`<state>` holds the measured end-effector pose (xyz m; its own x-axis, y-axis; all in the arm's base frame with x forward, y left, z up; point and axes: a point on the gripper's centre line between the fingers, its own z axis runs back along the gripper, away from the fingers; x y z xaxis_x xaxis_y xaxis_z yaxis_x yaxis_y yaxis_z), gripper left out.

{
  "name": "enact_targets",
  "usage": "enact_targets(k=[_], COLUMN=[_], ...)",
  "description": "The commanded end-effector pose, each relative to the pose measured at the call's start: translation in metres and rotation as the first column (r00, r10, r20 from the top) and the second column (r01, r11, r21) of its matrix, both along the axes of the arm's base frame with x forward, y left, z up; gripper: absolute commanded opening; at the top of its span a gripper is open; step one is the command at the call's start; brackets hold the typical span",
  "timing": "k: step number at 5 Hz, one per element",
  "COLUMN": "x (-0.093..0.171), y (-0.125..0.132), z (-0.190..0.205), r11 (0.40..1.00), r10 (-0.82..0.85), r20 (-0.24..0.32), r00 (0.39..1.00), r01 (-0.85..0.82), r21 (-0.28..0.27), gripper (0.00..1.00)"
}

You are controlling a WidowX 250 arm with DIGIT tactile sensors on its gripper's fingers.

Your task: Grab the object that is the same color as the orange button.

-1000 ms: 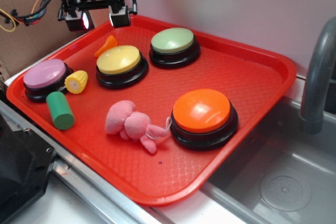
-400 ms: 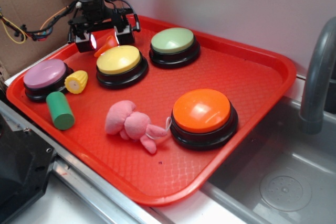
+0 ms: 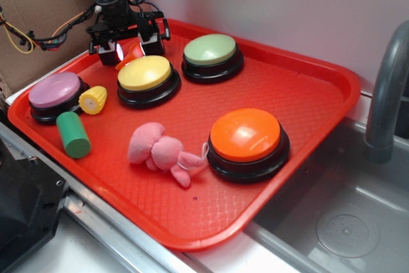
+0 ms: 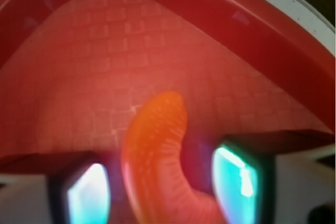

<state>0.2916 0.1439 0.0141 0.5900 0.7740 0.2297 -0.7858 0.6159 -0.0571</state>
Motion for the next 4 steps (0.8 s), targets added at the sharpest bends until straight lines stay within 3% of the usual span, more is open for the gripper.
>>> enact_targets(k=[1,4], x=[-0.007,-0.003], y=[0.011,0.008], z=[0.003,0.015], r11=[1.000,1.000], r10=[0.012,0.007], r20=[0.023,0.001], r00=[1.000,1.000], r01=[-0.011,-0.007], r21=[-0.017,-0.005], gripper=[0.00,0.00])
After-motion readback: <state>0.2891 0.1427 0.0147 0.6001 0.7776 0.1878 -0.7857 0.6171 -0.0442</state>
